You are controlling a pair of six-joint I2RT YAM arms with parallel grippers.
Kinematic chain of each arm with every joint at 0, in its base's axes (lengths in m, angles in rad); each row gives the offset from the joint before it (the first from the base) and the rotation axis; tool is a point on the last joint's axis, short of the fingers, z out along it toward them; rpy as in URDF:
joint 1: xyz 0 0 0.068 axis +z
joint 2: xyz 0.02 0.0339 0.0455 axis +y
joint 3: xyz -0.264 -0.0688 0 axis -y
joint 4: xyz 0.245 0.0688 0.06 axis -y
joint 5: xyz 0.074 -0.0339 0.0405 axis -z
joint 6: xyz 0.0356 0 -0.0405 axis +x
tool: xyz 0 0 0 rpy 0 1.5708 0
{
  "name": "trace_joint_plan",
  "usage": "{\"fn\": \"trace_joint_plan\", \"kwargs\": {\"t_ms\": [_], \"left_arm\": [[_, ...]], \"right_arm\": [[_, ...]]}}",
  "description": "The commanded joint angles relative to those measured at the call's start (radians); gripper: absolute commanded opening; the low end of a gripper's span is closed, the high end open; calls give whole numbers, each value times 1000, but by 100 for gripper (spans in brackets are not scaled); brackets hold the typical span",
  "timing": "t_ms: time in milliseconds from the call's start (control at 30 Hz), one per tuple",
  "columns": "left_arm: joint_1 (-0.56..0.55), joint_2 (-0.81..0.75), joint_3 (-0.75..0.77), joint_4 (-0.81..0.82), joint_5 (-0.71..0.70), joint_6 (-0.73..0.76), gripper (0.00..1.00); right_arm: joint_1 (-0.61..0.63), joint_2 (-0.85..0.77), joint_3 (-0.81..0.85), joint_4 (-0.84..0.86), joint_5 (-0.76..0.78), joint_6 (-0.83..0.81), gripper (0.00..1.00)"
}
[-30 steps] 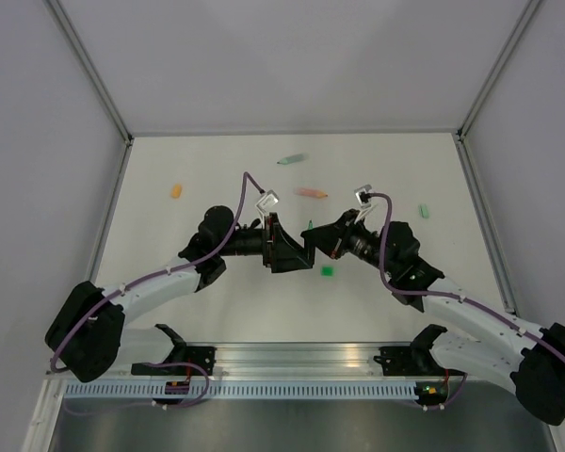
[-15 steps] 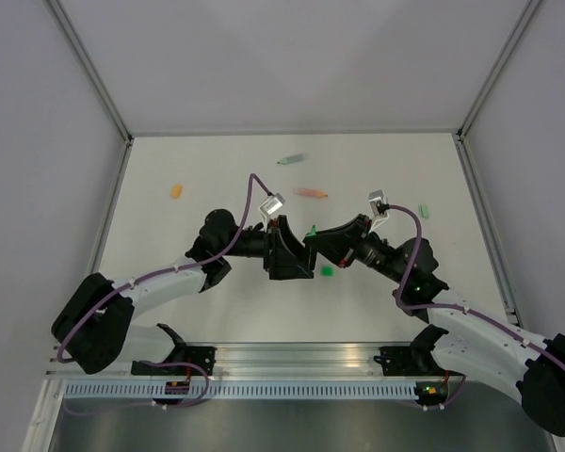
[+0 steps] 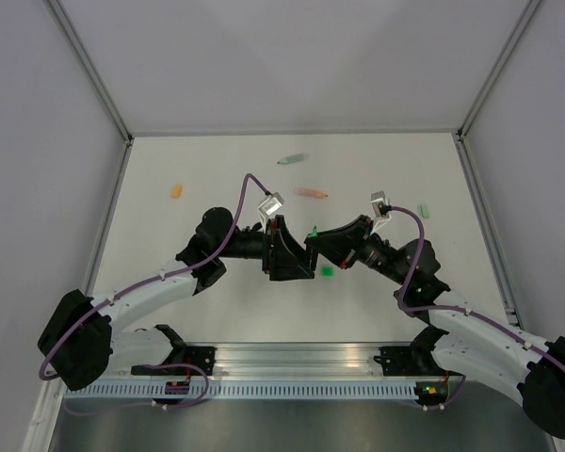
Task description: Insert the pens into the pen caps
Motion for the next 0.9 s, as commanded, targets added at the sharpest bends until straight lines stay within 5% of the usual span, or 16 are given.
{"fn": "trace_joint_plan", "kwargs": {"t_ms": [0,33,167,533,867], "left_arm": [[-27,-28,47,5,-14,72,75],[-41,-23,51,4,-4,77,67],[-84,-5,67,5,12,97,61],[-95,-8,62,4,-23,123,28],[-96,-18,57,-6,-40,131,26]], "right_arm": [[3,-7,-8,79,2,6,0],[3,-7,-14,88,0,12,0],[3,-4,-24,120,-3,25,0],[3,-4,-57,202,-15,66,0],[3,43,-51,208,-17,85,0]]}}
